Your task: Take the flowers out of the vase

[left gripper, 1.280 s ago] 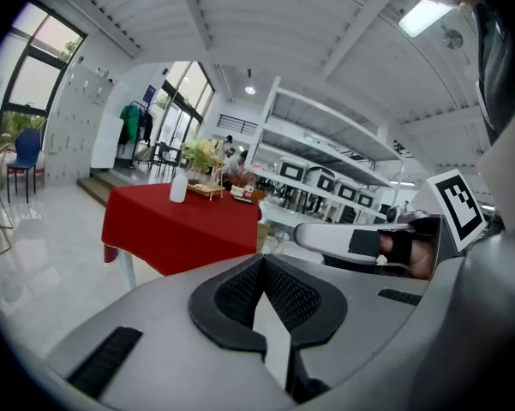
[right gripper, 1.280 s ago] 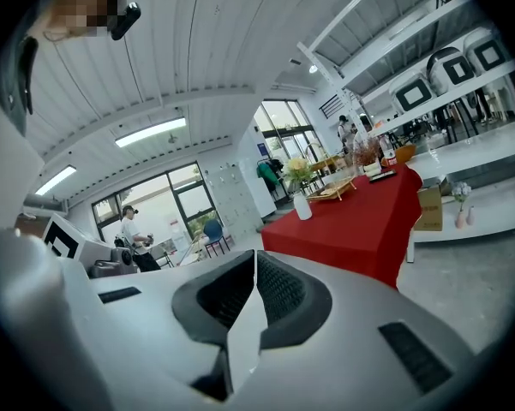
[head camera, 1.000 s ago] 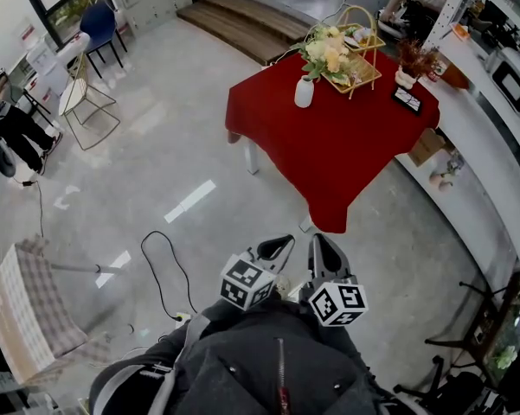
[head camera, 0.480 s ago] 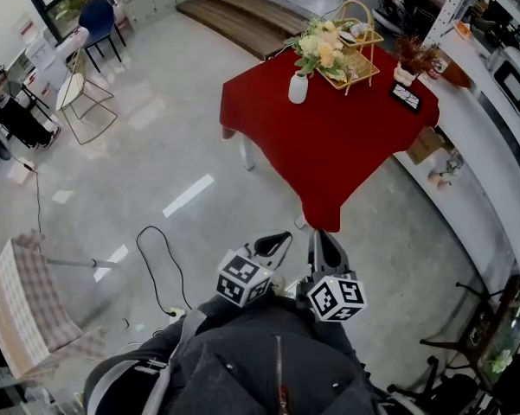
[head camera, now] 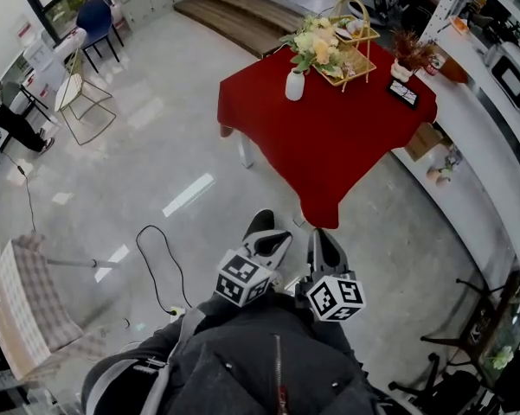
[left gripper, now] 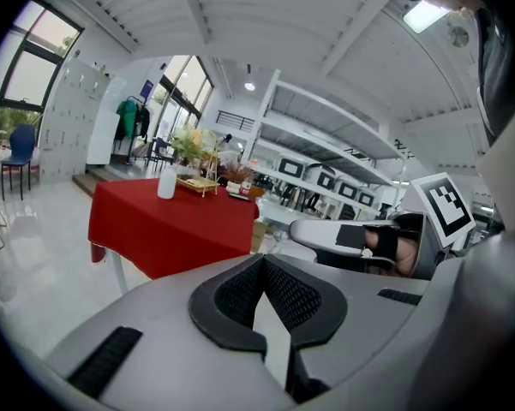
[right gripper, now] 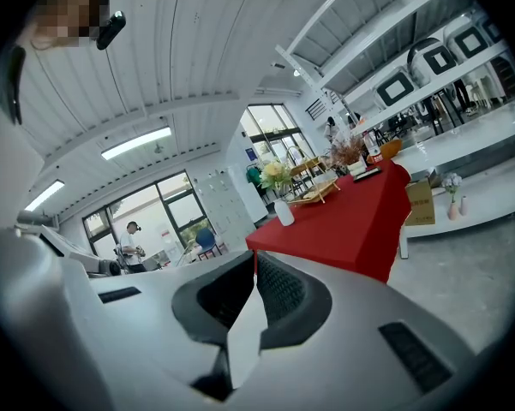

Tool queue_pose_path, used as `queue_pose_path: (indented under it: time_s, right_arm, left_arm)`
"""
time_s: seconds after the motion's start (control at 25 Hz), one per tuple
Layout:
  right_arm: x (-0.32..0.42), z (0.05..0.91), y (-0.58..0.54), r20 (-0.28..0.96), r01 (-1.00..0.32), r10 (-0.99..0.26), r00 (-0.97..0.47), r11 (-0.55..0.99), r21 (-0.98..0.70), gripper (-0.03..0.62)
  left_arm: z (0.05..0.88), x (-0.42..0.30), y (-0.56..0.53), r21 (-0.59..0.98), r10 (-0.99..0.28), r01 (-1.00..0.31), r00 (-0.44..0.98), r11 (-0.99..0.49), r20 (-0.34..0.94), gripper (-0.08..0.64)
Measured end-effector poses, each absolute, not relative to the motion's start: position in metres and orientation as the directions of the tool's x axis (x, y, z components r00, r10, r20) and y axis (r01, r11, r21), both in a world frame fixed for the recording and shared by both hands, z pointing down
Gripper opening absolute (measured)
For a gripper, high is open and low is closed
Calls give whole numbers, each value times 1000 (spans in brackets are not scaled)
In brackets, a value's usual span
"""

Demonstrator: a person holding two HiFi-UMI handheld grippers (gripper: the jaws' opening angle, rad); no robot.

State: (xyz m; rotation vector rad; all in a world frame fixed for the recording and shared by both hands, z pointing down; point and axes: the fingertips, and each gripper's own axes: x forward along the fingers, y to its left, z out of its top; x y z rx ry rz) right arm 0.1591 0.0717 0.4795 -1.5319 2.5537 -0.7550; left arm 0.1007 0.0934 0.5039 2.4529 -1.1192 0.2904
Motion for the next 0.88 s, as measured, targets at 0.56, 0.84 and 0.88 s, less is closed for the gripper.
queue_pose_path:
  time_s: [0.56,0.84,0.88]
  right_arm:
    - [160,481,48,201,-805,-832,-518,394,-444,12]
    - [155,486,24,221,-784,-804,-553,412,-464,13]
    - [154,486,19,222,-784,-802,-554,413,-464,12]
  left_arm:
    - [501,107,67,293,-675,-760,650,-580,350,8]
    - [500,104,38,294,-684,-770,638,-566,354,8]
    - [499,103,32,294,-685,-771,637,-565,354,8]
